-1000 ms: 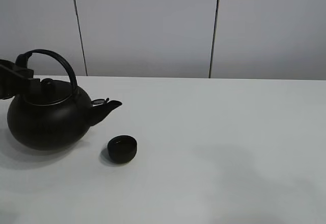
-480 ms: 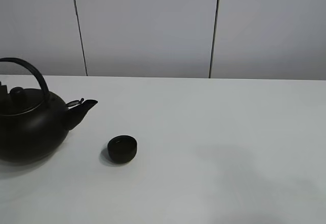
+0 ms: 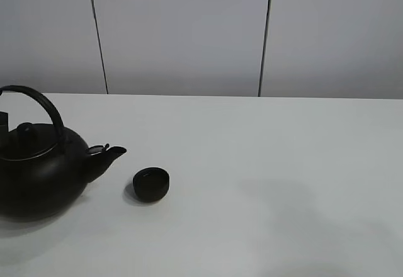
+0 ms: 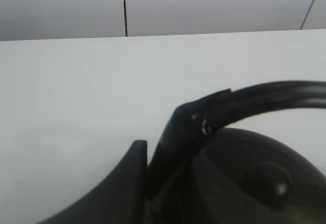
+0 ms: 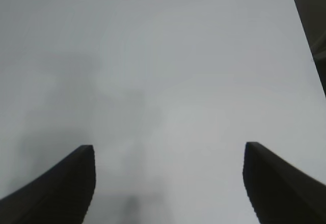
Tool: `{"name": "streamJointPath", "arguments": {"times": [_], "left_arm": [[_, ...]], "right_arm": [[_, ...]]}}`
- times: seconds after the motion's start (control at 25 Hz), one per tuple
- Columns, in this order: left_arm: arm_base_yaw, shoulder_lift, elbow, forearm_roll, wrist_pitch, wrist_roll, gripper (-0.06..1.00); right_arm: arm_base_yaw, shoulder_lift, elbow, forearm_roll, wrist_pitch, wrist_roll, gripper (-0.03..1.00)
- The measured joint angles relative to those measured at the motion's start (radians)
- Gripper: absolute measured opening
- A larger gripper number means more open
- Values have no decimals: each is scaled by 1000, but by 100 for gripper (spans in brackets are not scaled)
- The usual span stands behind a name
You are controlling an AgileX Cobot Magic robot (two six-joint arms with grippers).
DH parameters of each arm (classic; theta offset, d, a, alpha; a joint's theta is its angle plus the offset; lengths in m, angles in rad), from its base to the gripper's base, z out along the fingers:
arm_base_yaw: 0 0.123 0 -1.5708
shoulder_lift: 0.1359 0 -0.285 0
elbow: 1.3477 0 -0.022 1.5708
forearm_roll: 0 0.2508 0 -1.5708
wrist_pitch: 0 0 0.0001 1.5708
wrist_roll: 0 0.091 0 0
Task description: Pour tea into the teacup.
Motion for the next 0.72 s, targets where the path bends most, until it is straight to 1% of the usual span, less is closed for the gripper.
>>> {"name": "streamJointPath", "arguments": {"times": [0.28,0.56,0.72], "left_arm": [[0,0,0,2,-2,-11,15],[0,0,0,7,-4,55,15],[0,0,0,-7,-4,62,15]], "right_arm": [[0,0,0,0,0,0,55],[0,0,0,0,0,0,55],[0,0,0,0,0,0,55]]}}
